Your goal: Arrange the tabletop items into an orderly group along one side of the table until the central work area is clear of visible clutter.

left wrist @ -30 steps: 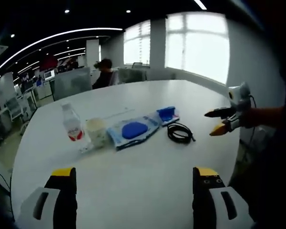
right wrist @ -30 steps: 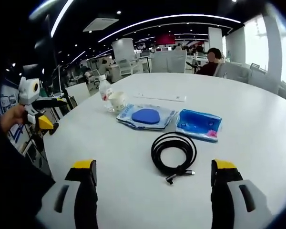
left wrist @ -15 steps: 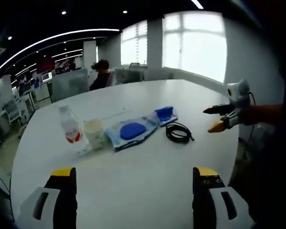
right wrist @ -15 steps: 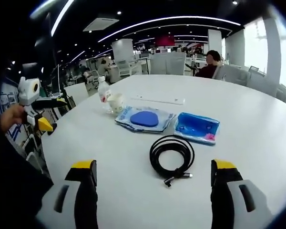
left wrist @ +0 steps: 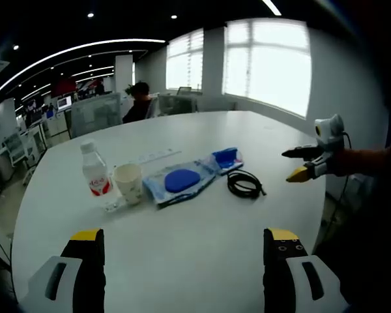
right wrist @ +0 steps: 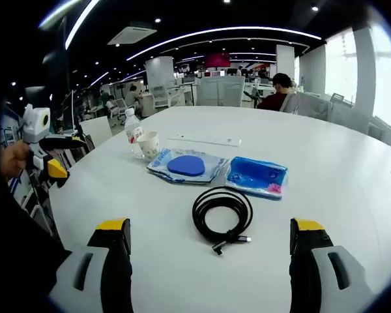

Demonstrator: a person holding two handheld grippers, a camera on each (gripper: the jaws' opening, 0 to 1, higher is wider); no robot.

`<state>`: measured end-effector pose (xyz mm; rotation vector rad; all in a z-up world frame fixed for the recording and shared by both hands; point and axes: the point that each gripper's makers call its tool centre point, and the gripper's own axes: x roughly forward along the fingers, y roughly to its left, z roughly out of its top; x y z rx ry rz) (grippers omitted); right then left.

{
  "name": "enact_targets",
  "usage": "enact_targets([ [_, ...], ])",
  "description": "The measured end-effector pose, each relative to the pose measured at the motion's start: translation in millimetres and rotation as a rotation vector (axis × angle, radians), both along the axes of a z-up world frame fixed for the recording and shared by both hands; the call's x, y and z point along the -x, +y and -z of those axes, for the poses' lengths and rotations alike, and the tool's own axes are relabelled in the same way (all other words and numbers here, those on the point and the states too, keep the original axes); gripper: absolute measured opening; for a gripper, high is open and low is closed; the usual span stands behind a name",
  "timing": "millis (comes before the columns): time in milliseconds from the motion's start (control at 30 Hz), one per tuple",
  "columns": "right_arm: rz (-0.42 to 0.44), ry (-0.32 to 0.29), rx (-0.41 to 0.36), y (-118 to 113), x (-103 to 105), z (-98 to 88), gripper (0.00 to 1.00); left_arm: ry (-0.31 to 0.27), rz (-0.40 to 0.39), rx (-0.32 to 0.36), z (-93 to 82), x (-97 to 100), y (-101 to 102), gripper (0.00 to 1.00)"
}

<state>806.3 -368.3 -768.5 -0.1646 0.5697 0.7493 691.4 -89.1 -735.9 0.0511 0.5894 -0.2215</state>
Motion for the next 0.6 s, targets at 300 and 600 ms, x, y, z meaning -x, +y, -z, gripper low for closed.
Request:
enact_targets([
  [300,0.052,0.006,0.015,-15,3,4.7,0.98,0.011,0.035,0.004,3.6,-2.7,-9,1.00],
  [600,0.054,-0.006,0.005,-16,4,-0.9,0.98,0.006,0.048,0.007,1.9,-3.9,-12,1.00],
])
